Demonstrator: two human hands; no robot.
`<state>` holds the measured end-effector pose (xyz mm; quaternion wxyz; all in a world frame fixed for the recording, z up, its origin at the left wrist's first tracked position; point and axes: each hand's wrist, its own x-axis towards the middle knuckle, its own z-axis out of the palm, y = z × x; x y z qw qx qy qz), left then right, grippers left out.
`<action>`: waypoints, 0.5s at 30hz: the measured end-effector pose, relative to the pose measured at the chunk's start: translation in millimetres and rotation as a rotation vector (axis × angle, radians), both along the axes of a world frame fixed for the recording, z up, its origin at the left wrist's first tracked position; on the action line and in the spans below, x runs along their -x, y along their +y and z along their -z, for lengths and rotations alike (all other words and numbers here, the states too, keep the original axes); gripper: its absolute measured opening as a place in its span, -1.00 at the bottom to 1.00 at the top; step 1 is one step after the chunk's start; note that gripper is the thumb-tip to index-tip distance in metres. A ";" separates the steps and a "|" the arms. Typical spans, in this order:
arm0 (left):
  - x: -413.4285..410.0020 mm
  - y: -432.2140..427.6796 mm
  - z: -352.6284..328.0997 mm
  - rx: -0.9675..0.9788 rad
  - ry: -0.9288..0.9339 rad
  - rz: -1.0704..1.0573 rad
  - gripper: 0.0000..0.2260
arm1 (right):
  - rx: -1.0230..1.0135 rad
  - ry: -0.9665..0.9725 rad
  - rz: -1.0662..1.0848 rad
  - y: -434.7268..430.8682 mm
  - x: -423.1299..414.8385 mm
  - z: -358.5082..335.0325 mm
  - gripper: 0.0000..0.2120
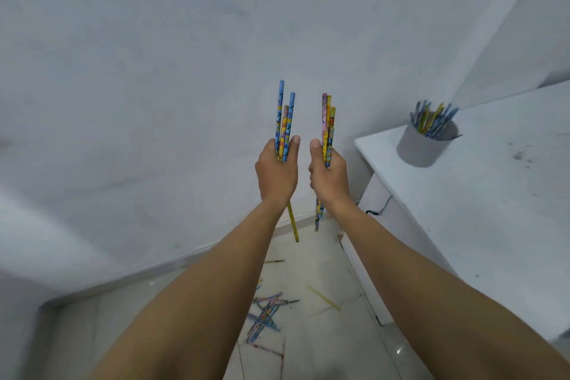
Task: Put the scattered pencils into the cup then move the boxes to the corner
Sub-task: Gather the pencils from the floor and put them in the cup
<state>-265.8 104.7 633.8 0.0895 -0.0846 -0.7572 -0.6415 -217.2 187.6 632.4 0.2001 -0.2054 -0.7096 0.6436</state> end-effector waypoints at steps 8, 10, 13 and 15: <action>8.9 81.7 -69.4 -0.111 0.065 0.085 -0.70 | -0.059 0.053 0.137 67.3 -1.2 -56.5 -0.57; 13.2 112.3 -68.2 -0.135 0.061 0.100 -0.69 | -0.058 0.069 0.159 96.1 3.8 -58.7 -0.58; 24.1 173.4 -68.4 -0.152 0.025 0.130 -0.67 | -0.003 0.097 0.207 156.2 16.1 -63.1 -0.59; 31.0 212.6 -69.2 -0.170 0.010 0.137 -0.67 | 0.002 0.115 0.243 194.4 24.3 -64.6 -0.60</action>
